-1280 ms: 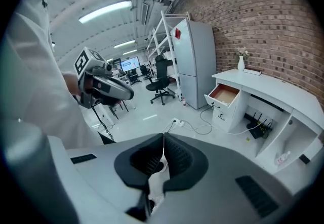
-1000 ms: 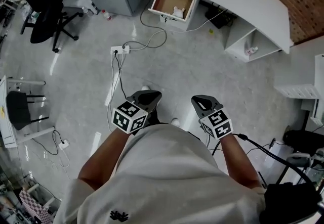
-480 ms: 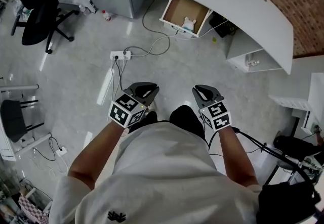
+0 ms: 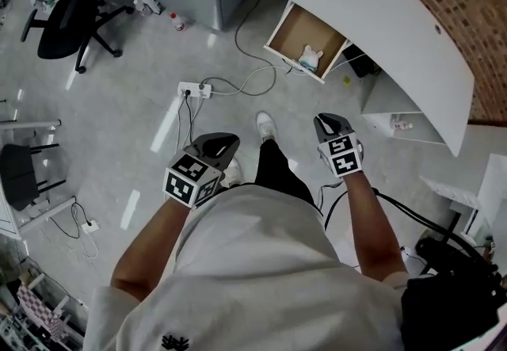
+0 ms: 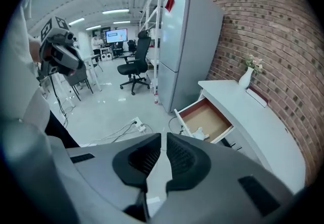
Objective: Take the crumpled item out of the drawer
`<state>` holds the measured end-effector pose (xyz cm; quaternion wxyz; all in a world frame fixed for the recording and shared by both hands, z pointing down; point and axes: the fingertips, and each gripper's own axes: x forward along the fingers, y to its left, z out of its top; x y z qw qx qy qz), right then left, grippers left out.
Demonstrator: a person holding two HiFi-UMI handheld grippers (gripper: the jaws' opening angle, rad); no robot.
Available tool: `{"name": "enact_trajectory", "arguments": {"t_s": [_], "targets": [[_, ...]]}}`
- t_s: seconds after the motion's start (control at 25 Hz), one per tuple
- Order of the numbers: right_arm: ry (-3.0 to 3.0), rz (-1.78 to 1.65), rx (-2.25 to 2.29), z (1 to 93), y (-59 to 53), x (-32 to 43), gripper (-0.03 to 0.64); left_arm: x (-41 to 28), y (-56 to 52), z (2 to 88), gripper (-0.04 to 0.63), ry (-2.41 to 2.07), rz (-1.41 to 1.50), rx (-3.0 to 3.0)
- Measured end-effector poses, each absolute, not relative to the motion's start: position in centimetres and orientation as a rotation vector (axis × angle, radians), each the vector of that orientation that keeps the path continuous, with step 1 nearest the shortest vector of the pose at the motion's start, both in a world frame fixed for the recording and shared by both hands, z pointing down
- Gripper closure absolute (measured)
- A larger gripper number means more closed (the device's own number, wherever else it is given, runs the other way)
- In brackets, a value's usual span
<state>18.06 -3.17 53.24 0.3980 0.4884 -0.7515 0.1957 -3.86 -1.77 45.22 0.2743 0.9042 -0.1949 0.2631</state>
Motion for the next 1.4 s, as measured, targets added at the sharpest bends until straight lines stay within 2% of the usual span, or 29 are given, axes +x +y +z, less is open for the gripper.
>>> {"name": "enact_trajectory", "arguments": {"t_s": [0.32, 0.64, 0.92, 1.4], "targets": [[-1.860, 0.436, 1.129, 59.7, -17.6, 27.6, 0.558, 2.5, -12.6, 44.9, 0.568, -0.644, 0.723, 2.359], [-1.770, 0.344, 0.991, 68.3, -27.5, 34.0, 0.552, 9.0, -18.0, 46.7, 0.568, -0.642, 0.823, 2.323], [-1.730, 0.317, 0.848, 75.6, -32.2, 36.1, 0.529, 11.8, -21.7, 48.5, 0.568, -0.697, 0.795, 2.266], [-1.630, 0.250, 0.705, 85.0, -35.2, 36.9, 0.518, 11.5, -23.1, 52.6, 0.568, -0.770, 0.774, 2.185]]}}
